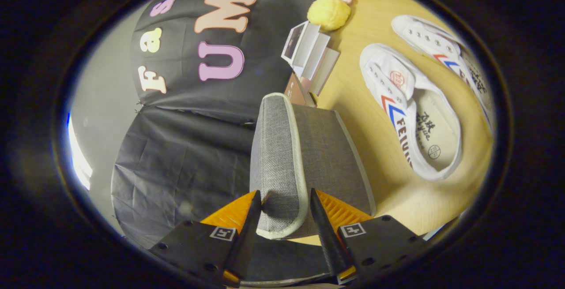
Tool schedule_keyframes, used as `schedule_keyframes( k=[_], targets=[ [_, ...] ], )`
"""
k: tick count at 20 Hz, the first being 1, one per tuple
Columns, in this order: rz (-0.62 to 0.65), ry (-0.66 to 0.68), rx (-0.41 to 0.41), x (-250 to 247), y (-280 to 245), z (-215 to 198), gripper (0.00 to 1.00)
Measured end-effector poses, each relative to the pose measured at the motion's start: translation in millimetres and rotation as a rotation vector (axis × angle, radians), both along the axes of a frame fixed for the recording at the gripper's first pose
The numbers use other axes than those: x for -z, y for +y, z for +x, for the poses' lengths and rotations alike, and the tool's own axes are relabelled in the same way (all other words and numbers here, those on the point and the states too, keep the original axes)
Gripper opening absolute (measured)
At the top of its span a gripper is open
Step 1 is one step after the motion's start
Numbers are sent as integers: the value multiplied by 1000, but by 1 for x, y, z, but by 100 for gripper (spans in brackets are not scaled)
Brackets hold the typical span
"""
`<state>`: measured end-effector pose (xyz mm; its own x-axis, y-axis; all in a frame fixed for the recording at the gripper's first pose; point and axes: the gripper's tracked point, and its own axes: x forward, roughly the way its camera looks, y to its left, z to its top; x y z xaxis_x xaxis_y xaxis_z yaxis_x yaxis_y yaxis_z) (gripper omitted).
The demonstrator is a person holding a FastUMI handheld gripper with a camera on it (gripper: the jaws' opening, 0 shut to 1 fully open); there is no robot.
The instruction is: Open the storage box then place both shoes into the box .Put the left shoe in first, then the right shoe, with the right side of both shoes facing outward in a uniform manner.
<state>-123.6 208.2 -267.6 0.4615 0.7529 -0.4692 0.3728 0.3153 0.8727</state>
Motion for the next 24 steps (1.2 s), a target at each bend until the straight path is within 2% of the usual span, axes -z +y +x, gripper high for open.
schedule_keyframes(
  k=[3,4,8,10,15,24],
  targets=[
    [7,-14,-25,-3,-3,1,51],
    [25,-33,-9,-11,-11,9,47],
    [12,-54,-70,-20,-2,9,18],
    [41,-82,-79,-41,3,18,4],
    [68,-183,-141,-99,23,39,5],
    [136,-310,-229,-174,106,53,7]
  ],
)
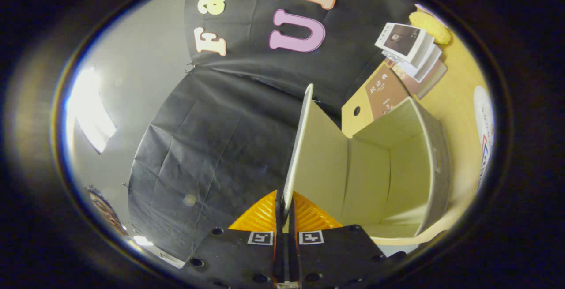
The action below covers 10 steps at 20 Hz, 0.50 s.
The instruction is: Open the storage box then place both shoes into the box .Put the left shoe in first, then the right shoe, with the right side of both shoes facing outward in a uniform manner.
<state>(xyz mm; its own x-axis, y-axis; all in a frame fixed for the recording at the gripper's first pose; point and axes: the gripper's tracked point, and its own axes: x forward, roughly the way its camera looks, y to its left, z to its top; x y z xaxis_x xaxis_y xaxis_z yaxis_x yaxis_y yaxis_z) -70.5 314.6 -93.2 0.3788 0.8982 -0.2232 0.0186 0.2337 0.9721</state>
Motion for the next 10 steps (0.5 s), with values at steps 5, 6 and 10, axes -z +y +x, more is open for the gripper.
schedule_keyframes(
  k=[5,6,10],
  targets=[
    [10,-52,-60,-19,59,-1,7],
    [6,-62,-78,-23,71,-4,7],
    [-77,-152,-178,-18,120,-19,27]
  ],
)
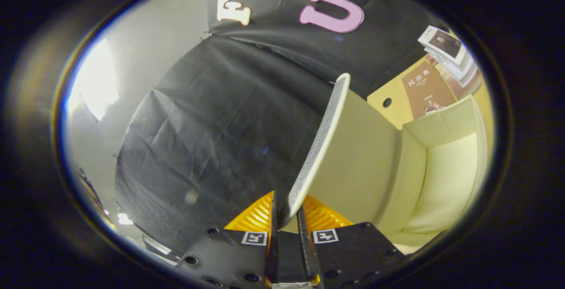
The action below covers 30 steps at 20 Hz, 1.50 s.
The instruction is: Open the storage box then place both shoes into the box .Put the left shoe in first, then the right shoe, with the right side of both shoes facing outward in a uniform manner.
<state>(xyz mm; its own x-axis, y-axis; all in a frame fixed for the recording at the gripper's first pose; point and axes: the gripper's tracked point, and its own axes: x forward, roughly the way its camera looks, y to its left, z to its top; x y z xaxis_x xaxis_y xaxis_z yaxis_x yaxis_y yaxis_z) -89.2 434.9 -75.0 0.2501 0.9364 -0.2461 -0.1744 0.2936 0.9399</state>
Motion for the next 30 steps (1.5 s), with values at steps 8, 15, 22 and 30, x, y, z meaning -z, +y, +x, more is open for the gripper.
schedule_keyframes(
  k=[8,15,22,30],
  targets=[
    [-134,-120,-54,22,41,-12,80],
    [-336,-213,90,57,-54,35,100],
    [-591,-293,203,109,-193,73,100],
    [-840,-259,236,182,-338,60,100]
  ],
)
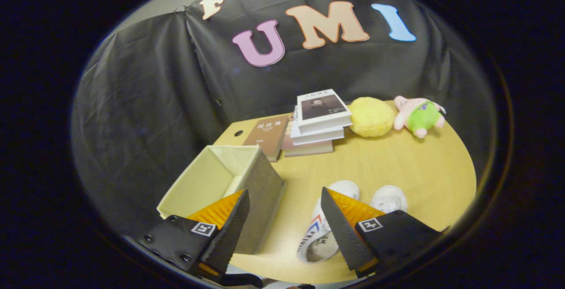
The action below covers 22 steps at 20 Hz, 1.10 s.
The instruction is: Open the storage box then place both shoes into the box .Put the left shoe in first, then the right shoe, with the right side of both shoes facing outward in a uniform manner.
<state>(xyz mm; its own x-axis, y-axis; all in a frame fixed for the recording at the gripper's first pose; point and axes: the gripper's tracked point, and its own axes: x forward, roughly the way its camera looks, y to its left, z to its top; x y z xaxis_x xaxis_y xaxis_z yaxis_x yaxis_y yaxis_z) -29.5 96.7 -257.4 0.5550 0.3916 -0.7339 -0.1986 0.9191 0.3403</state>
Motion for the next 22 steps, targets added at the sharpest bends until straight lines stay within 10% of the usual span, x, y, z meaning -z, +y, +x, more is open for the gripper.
schedule_keyframes(
  k=[12,18,22],
  targets=[
    [-137,180,-130,127,-53,-37,99],
    [-147,250,-208,147,-44,-41,74],
    [-178,273,-198,156,-51,-44,30]
  ],
)
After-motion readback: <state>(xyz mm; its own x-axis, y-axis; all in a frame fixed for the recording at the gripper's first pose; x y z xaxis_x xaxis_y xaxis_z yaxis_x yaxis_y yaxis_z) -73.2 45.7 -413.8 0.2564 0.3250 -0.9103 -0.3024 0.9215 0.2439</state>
